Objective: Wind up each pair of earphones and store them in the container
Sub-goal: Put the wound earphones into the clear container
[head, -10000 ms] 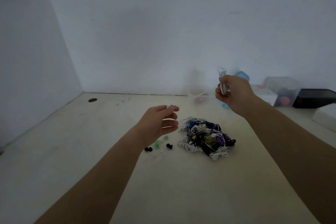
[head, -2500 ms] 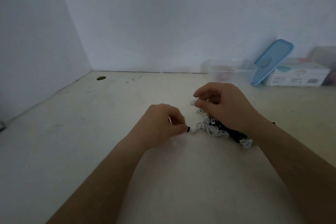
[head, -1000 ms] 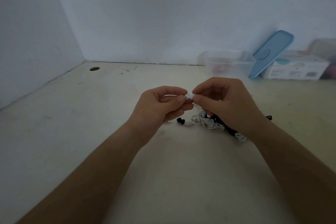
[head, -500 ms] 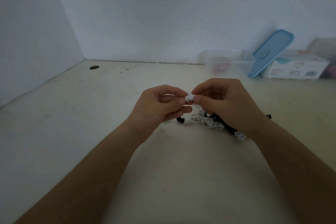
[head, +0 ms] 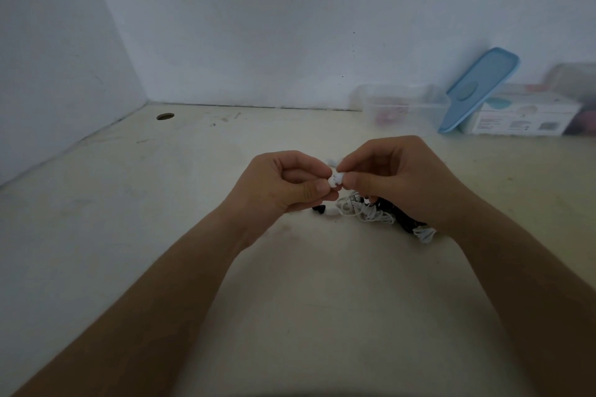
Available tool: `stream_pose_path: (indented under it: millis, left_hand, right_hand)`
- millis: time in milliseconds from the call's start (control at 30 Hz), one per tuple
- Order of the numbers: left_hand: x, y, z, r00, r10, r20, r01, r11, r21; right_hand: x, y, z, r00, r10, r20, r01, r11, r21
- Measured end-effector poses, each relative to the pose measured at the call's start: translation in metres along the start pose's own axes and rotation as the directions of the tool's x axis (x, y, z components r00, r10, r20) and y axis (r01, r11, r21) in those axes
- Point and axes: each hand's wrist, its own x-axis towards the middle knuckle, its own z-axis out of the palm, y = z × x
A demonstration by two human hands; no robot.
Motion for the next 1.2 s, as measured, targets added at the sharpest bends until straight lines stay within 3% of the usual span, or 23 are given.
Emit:
stream_pose_path:
  millis: [700, 1100, 1200]
  left_hand:
    - [0.0001, -0.0001, 0.0004, 1.000, -0.001, 0.012, 0.002, 0.999, -0.046]
    - [-0.0014, 0.0015, -0.0002, 0.999, 0.022, 0.029, -0.022, 0.999, -0.024]
    - [-0.0020, 0.0043, 0.0005, 0.998, 0.035, 0.050, -0.038, 0.998, 0.052]
  right_hand:
    - [-0.0011, -0.0041, 0.0007, 1.000, 0.024, -0.007, -0.024, 0.999, 0.039]
    - [-0.0014, -0.0057, -0.0003, 1.000, -0.005, 0.005, 0.005, 1.000, 0.005]
    - [-0.0012, -0.0064, 0.0003, 1.000, 0.024, -0.014, -0.023, 0.999, 0.040]
